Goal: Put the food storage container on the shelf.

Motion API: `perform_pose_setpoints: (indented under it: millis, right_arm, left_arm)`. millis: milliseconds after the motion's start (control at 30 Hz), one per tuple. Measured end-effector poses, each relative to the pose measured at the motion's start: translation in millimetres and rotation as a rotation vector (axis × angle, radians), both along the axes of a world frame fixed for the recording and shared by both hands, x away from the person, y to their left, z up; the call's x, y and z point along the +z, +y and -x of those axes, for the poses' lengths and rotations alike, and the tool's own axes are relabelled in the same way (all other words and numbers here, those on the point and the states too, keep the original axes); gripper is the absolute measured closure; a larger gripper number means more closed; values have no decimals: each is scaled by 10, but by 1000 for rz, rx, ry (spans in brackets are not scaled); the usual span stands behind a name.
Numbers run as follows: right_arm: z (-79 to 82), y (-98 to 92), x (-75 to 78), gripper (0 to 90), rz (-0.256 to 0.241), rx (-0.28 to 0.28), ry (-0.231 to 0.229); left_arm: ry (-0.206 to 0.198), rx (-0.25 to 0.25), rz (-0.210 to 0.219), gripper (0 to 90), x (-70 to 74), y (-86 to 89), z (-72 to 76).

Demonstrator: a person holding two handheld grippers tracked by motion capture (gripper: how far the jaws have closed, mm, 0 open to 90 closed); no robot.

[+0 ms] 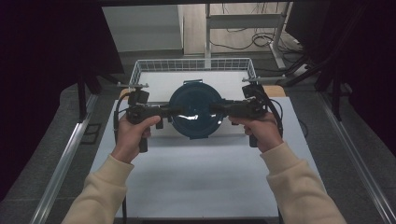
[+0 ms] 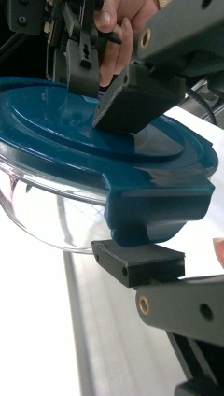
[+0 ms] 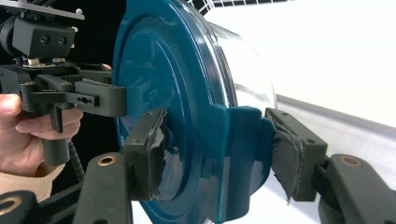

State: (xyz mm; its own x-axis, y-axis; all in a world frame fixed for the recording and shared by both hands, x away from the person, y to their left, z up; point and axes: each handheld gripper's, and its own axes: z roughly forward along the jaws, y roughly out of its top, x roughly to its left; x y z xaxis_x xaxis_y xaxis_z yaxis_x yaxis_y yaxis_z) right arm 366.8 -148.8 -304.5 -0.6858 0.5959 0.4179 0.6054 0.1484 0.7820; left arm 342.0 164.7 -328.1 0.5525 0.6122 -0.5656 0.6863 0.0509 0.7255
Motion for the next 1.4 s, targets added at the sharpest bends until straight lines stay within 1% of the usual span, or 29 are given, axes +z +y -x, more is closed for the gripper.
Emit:
perform_pose_setpoints:
  millis: [133, 167, 200, 233, 267, 300, 333, 400, 433, 467, 567, 600, 633, 700, 800, 900, 967, 1000, 1033, 1067, 1133, 1233, 1267, 1300, 1333, 1367, 1400]
  right_arm:
    - [-92, 12, 96, 409, 0, 8, -12]
    - [-92, 12, 96, 409, 0, 8, -12]
    - [-147, 15, 141, 409, -5, 9, -17]
    - [-147, 15, 141, 409, -5, 9, -17]
    - [-176, 18, 166, 410, -8, 10, -19]
    - [-251, 23, 222, 410, -15, 11, -25]
    - [-278, 24, 241, 411, -18, 12, -27]
    - [-348, 36, 292, 411, -25, 8, -29]
    - [-348, 36, 292, 411, -25, 8, -29]
    - [-429, 46, 334, 412, -27, 1, -31]
    - [-550, 59, 368, 412, -21, -2, -28]
    - [-585, 63, 370, 412, -19, -3, -23]
    - [-620, 67, 364, 412, -21, -2, -18]
    - [-688, 72, 343, 411, -25, -4, -3]
    - [-781, 77, 295, 411, -32, -13, 20]
    - [-874, 93, 217, 411, -29, -26, 64]
    - [-936, 98, 158, 410, -27, -25, 95]
    - [-961, 100, 133, 409, -27, -23, 107]
    - [-961, 100, 133, 409, -27, -23, 107]
    - [-991, 91, 107, 409, -51, -34, 111]
    - [-1014, 89, 99, 407, -57, -42, 111]
    - [-1068, 80, 81, 402, -76, -63, 146]
    - [-1091, 78, 72, 399, -86, -72, 158]
    - [-1091, 78, 72, 399, -86, -72, 158]
    - [-1137, 80, 45, 374, -93, -78, 178]
    - [-1158, 83, 28, 360, -90, -82, 184]
    - [-1184, 86, 7, 352, -97, -91, 205]
  left_arm:
    - [-7, 1, -2, 365, 103, 17, -94]
    - [-7, 1, -2, 365, 103, 17, -94]
    - [-13, 1, -7, 365, 167, 23, -153]
    - [-13, 1, -7, 365, 167, 23, -153]
    - [-12, -1, -9, 365, 211, 29, -198]
    - [-17, -6, -20, 365, 283, 40, -267]
    - [-23, -9, -26, 366, 324, 47, -309]
    - [-26, -10, -22, 366, 381, 64, -404]
    - [-26, -10, -22, 366, 381, 64, -404]
    - [-17, -9, -14, 366, 406, 71, -497]
    - [-13, -10, -5, 367, 401, 84, -615]
    - [-13, -10, -5, 367, 401, 84, -615]
    - [-10, -13, -12, 367, 399, 91, -682]
    - [1, -10, -15, 366, 397, 94, -748]
    - [36, -17, -12, 367, 343, 107, -866]
    - [81, -18, -5, 364, 253, 119, -976]
    - [91, -16, -16, 363, 216, 117, -1020]
    - [94, -11, -2, 364, 208, 125, -1035]
    - [94, -11, -2, 369, 208, 125, -1035]
    - [95, -9, 6, 370, 197, 133, -1064]
    - [107, -5, 19, 371, 184, 137, -1097]
    - [122, 7, 42, 370, 148, 143, -1167]
    - [132, 18, 57, 370, 137, 136, -1186]
    - [132, 18, 57, 368, 137, 136, -1186]
    - [143, 32, 65, 365, 108, 124, -1224]
    - [151, 37, 73, 361, 87, 118, -1245]
    - [151, 37, 73, 355, 87, 118, -1245]
